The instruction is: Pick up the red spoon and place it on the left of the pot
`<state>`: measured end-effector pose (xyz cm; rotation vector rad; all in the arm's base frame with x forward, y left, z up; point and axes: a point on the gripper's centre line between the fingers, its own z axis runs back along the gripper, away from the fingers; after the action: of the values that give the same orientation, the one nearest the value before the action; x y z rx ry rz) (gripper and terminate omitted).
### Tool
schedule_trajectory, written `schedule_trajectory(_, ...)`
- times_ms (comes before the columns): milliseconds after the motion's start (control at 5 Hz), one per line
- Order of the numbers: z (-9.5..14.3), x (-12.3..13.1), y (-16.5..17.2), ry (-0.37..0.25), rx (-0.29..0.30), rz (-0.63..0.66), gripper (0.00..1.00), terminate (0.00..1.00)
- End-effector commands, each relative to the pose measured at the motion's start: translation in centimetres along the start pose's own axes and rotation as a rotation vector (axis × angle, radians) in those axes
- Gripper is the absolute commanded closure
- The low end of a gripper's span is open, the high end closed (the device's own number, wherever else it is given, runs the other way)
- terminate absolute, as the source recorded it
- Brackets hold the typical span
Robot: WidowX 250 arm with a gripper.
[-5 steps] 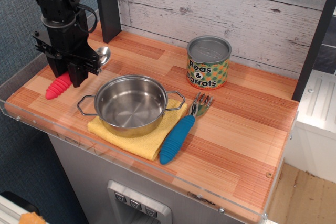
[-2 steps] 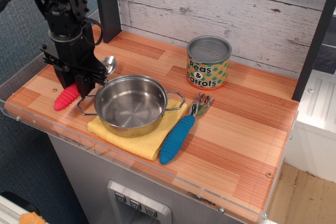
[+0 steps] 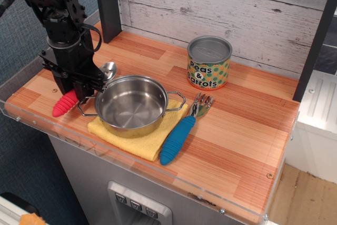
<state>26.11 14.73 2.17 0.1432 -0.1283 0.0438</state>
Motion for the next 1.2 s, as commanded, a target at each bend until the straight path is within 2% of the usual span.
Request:
schedule_trajectory(0,0.9,0.5,0.6,-0.01,0.019,0.016,0.0,0.0)
schedule_trajectory(400,1.3,0.9,0.4,0.01,0.028,0.002,0.0,0.0)
schedule_trajectory(800,3.2,1.7,0.7,-0.01,0.06,0.035,0.0,0.0)
schedule_trajectory(1000,5.0,2.4,0.7,-0.029,0.066,0.049,0.0,0.0)
